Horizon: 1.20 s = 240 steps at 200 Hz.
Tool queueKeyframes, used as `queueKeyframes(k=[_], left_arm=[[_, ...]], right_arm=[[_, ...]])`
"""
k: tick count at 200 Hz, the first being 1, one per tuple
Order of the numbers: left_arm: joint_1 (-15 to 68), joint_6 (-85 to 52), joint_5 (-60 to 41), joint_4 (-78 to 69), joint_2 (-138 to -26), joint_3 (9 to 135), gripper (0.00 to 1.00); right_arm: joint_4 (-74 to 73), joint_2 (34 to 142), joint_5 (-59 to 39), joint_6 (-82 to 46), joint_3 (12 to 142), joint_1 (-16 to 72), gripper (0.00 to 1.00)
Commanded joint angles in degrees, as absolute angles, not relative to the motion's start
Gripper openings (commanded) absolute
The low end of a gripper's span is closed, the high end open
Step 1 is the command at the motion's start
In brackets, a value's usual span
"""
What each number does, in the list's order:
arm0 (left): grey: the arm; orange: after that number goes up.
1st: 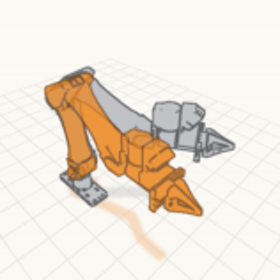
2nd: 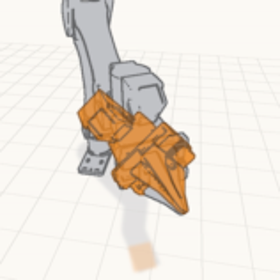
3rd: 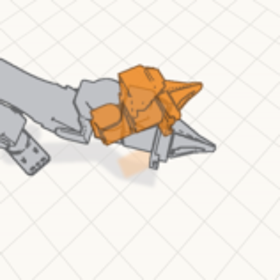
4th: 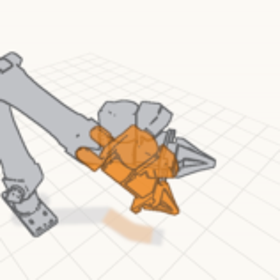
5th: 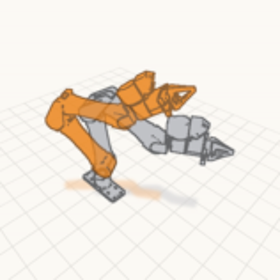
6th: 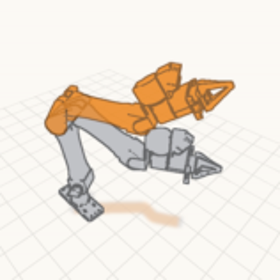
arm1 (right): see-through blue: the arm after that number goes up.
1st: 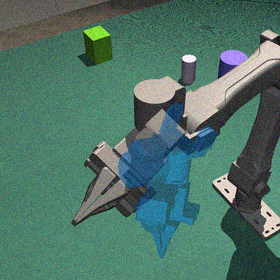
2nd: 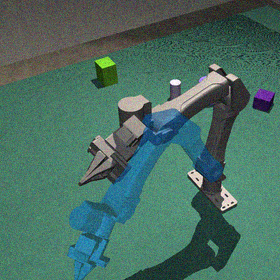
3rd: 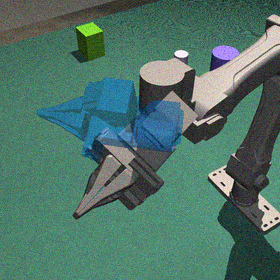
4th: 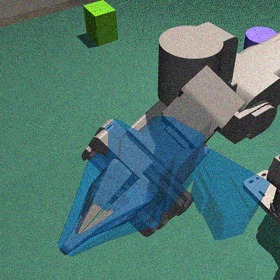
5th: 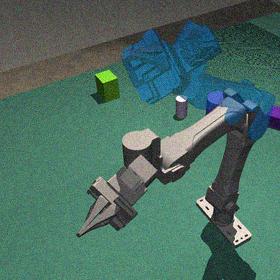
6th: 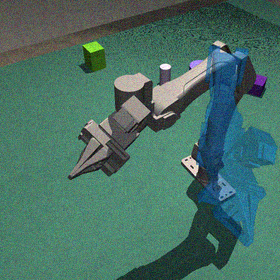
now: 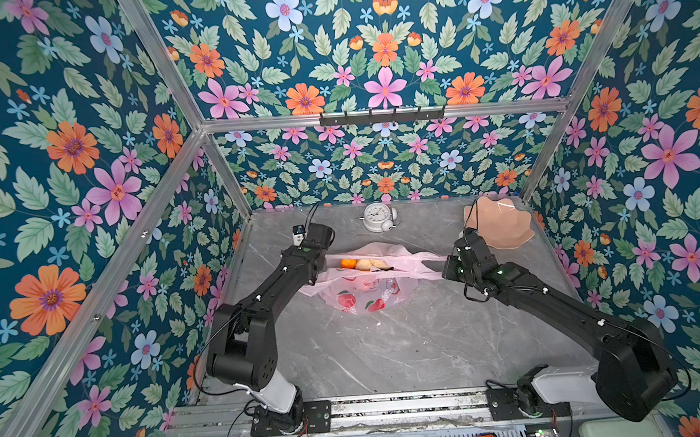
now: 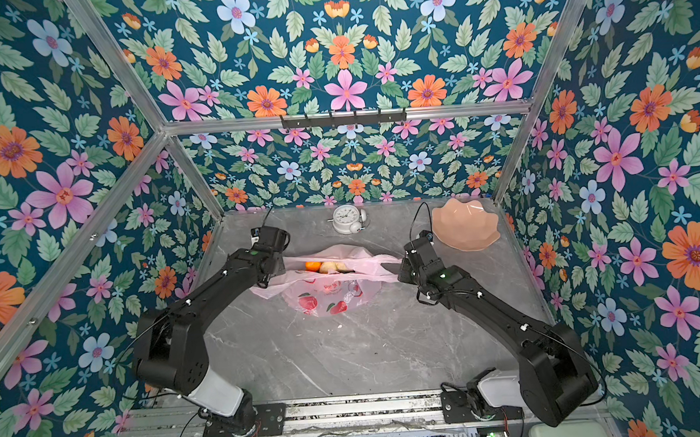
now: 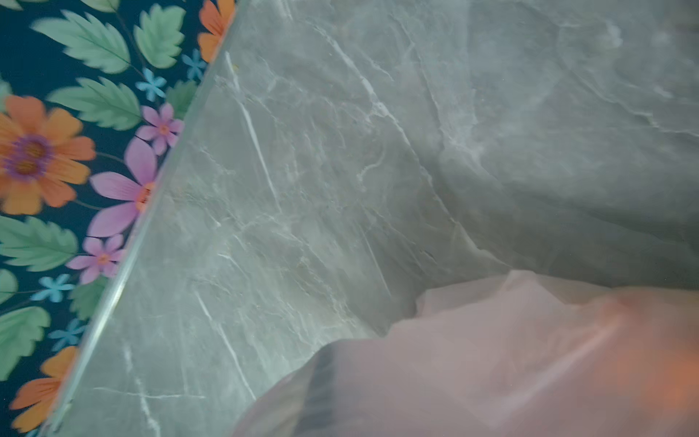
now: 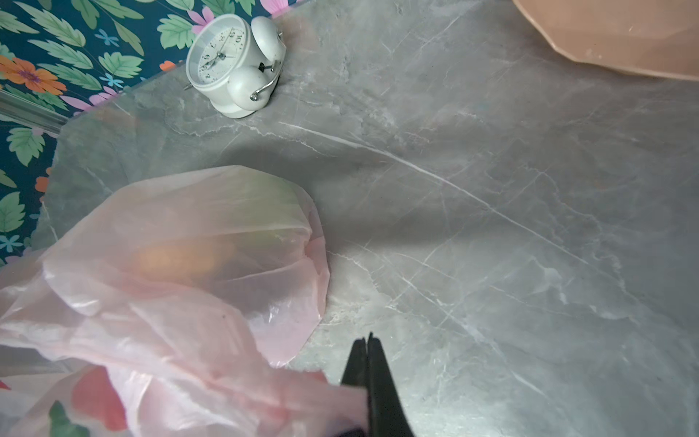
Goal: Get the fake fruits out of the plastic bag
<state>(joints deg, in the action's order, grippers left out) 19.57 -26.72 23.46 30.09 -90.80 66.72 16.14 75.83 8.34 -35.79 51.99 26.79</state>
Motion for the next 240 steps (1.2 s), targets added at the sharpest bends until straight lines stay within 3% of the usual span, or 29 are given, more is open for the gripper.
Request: queueKeyframes(k=[1, 37, 69, 80, 99, 150, 173, 211, 240], left_arm=[[20.09, -24.77, 10.74, 21.04, -89.28, 65.51, 0.0], [23.91, -22.85, 8.87, 18.41, -86.07, 63.79, 0.0], [26.11, -21.04, 10.7, 17.89, -83.45, 62.7, 0.0], [26.28, -20.98, 11.55, 17.88, -82.53, 62.08, 0.0], [26.28, -21.82, 13.39, 17.09, -80.1, 60.18, 0.0], [26.19, -23.42, 14.83, 15.65, -76.1, 55.78, 0.0], [26.17, -23.82, 15.08, 15.48, -75.89, 55.05, 0.0], [26.03, -23.82, 15.1, 15.56, -75.63, 55.19, 0.0], [26.02, -23.56, 14.99, 15.77, -75.67, 55.5, 0.0]], right_arm=[[15.42, 75.96, 7.95, -35.12, 52.19, 26.35, 0.0], [16.51, 74.95, 4.12, -31.8, 54.45, 26.82, 0.0], [23.19, 73.53, 9.94, -26.09, 58.8, 30.04, 0.52], [25.85, 72.84, 13.18, -24.04, 60.39, 30.96, 0.62], [31.32, 71.34, 19.31, -20.41, 63.65, 32.01, 0.72], [35.82, 70.16, 32.23, -4.47, 71.51, 45.66, 0.76], [36.65, 74.39, 29.12, -2.84, 74.73, 50.68, 0.76], [35.99, 82.65, 22.58, -7.8, 75.52, 51.49, 0.74], [33.43, 86.74, 24.81, -8.94, 74.42, 51.5, 0.81]])
